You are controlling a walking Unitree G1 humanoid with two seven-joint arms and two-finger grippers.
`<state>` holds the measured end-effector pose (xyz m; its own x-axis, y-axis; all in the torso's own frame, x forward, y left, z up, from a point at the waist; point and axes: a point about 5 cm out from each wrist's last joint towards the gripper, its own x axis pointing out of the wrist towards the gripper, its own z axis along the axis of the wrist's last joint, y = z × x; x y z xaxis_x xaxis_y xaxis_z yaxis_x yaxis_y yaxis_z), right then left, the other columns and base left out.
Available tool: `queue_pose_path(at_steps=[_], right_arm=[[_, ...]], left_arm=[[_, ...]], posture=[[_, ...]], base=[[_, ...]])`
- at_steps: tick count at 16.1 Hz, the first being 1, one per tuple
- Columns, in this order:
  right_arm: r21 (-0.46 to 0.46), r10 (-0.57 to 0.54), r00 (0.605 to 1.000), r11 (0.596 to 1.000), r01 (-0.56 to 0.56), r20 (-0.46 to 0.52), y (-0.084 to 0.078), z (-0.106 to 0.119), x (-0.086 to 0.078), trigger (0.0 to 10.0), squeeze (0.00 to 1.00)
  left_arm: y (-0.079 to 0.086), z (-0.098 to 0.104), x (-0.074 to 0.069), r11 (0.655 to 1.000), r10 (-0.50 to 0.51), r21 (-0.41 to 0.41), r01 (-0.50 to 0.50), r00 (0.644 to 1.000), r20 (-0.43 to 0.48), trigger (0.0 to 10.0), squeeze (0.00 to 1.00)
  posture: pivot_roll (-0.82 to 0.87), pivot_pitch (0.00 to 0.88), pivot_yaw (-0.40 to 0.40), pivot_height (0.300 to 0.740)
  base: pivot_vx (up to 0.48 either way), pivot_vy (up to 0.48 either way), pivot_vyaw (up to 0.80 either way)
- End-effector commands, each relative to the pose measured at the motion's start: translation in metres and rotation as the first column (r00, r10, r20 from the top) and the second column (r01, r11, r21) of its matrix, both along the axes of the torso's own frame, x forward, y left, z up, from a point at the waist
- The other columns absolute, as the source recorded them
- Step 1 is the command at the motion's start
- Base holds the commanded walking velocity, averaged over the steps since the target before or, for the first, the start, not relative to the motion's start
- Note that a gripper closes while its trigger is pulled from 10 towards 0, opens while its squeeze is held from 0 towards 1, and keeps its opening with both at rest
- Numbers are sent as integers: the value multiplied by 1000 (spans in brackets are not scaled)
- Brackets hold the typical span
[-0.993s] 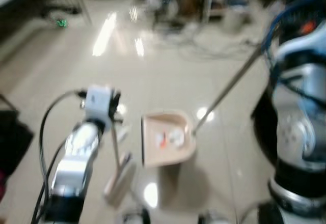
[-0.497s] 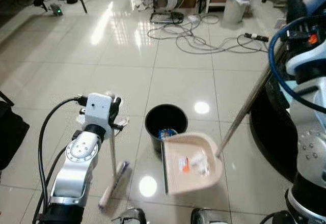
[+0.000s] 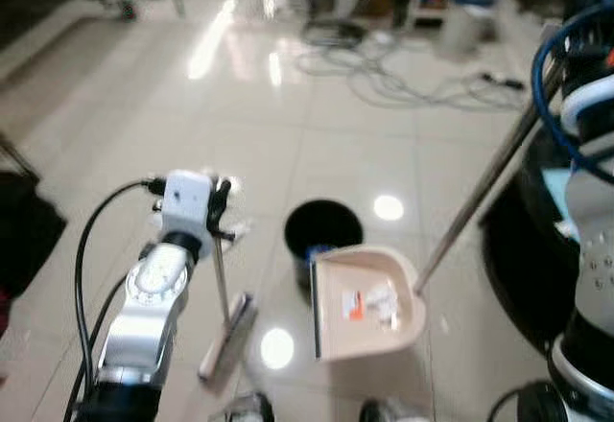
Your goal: Sweep floor
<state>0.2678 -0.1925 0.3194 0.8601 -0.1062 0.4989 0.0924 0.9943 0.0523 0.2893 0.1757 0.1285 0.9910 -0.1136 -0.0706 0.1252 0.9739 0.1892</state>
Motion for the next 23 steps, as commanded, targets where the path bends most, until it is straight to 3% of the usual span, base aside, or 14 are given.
queue_pose_path(at_steps=[1, 11, 13, 16, 23], right_arm=[[19, 12, 998, 1000, -13, 56, 2, 11, -5, 10000, 0], [40, 1, 997, 999, -4, 82, -7, 20, -6, 10000, 0], [-13, 2, 998, 1000, -1, 58, -6, 19, -4, 10000, 0], [-5, 9, 999, 1000, -9, 49, -4, 18, -2, 10000, 0], [40, -19, 998, 999, 17, 58, -11, 16, -2, 10000, 0]], left_arm=[[2, 10, 2, 1000, 8, 16, -8, 999, 43, 10000, 0], [3, 11, 5, 1000, 7, 7, -7, 999, 47, 10000, 0], [3, 11, 5, 1000, 8, 5, -9, 999, 47, 10000, 0], [2, 11, 5, 1000, 9, 1, -9, 999, 50, 10000, 0], [3, 12, 7, 1000, 8, 2, -8, 999, 53, 10000, 0]], posture=[[-123, 100, 38, 740], [-122, 96, 37, 740], [-122, 96, 36, 740], [-121, 94, 31, 740], [-119, 91, 42, 740]], base=[[289, 0, 0], [304, 0, 0], [309, 0, 0], [333, 0, 742], [369, 0, 0]])
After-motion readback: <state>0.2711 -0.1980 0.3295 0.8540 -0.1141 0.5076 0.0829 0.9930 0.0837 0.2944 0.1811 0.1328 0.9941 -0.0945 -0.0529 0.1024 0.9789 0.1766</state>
